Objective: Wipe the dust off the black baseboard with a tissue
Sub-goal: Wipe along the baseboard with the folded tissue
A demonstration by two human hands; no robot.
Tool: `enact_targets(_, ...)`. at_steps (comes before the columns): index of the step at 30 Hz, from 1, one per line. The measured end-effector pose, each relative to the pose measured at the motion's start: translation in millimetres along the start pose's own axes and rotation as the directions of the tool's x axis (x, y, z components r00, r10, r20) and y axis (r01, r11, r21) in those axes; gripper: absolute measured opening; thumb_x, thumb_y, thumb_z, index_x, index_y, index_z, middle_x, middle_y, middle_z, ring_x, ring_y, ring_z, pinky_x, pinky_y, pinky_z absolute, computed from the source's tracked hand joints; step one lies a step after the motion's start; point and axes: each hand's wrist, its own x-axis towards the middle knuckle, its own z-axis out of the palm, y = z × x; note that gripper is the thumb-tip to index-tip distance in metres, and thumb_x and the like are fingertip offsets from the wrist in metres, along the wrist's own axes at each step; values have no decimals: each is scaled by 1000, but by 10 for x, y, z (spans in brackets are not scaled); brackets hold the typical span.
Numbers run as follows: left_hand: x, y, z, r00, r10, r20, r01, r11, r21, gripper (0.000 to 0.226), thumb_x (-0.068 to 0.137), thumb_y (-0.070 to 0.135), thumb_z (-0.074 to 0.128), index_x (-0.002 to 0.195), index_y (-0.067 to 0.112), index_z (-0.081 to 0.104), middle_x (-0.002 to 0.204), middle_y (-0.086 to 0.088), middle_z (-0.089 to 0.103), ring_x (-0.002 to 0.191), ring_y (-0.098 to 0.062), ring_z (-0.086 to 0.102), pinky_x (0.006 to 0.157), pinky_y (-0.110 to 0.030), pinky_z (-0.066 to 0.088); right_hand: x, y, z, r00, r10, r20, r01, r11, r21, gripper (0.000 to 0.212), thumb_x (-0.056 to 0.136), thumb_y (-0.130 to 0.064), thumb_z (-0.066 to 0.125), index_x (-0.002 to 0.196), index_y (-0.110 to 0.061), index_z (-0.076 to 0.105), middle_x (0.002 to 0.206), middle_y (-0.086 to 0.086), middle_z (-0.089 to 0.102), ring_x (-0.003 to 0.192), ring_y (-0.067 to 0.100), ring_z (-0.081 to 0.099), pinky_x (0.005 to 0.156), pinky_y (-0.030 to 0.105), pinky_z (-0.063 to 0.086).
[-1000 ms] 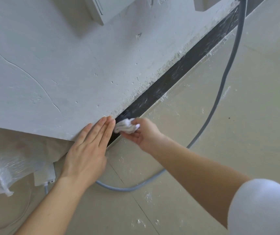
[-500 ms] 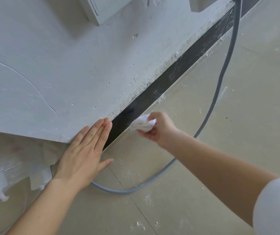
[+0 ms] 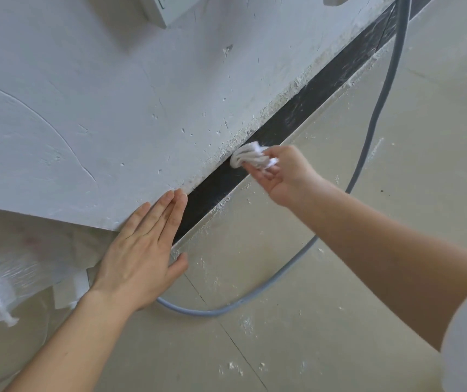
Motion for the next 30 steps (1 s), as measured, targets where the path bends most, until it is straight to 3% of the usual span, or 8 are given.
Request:
enact_targets(5,-9,-10,3,1000,1,-10,-1,1000,5,78,85,43,32,150,1,23,157,-9,24,144,-16,23,118,-34,10,106,-109,-281,983,-59,-172,55,998,-28,30,81,2,48,110,-5,56,109,20,65,79,28,70,69,35,61)
enact_targets(9,-1,19,5,1000,-8,-20,8,1000,-2,78,85,43,33,150,1,24,157,-9,23,144,-16,22,118,-35,12,41,490,-220,986,155,-59,-165,905,-392,31,84,-1,49,114,-4,57,98,19,67,76,27,67,65,33,60)
enact_targets(15,1,31,-19,1000,-23,-7,23,1000,-12,79,82,40,35,149,0,25,156,-8,26,143,-15,25,118,-34,9,201,1031,13,966,257,-11,-241,892,-383,22,84,9,47,100,4,62,114,25,65,98,31,68,82,31,56)
enact_targets(17,5,35,-16,999,-30,-15,29,999,-19,77,82,39,35,149,1,27,156,-8,27,143,-15,25,118,-34,9,297,884,34,980,200,3,-180,892,-415,20,86,13,41,88,5,59,120,25,62,96,31,67,90,31,54)
enact_targets(20,2,44,3,999,-30,-39,29,999,-32,76,83,37,34,149,1,27,156,-8,26,143,-15,25,117,-35,12,391,367,-18,999,8,-50,-24,947,-321,19,91,10,38,89,3,55,83,24,66,54,24,65,57,31,59)
enact_targets(22,-1,47,23,998,-31,-49,30,999,-34,75,83,36,34,149,2,26,157,-8,25,144,-16,24,117,-35,13,361,-42,-63,987,-101,-127,67,966,-250,22,92,10,36,79,3,52,69,20,63,59,25,65,62,31,59)
enact_targets(26,3,58,42,998,-41,-54,39,998,-38,74,83,36,34,149,2,27,156,-7,26,143,-15,25,118,-35,10,255,-515,-177,926,-279,-255,229,951,-210,11,87,5,49,87,-3,56,97,18,67,78,27,71,71,36,61)
enact_targets(30,3,60,40,998,-42,-56,40,999,-36,74,84,36,33,149,2,27,156,-7,27,143,-16,24,118,-35,11,218,-292,-257,903,-300,-307,163,901,-402,13,87,-6,49,98,-7,57,95,12,62,68,26,69,61,35,61)
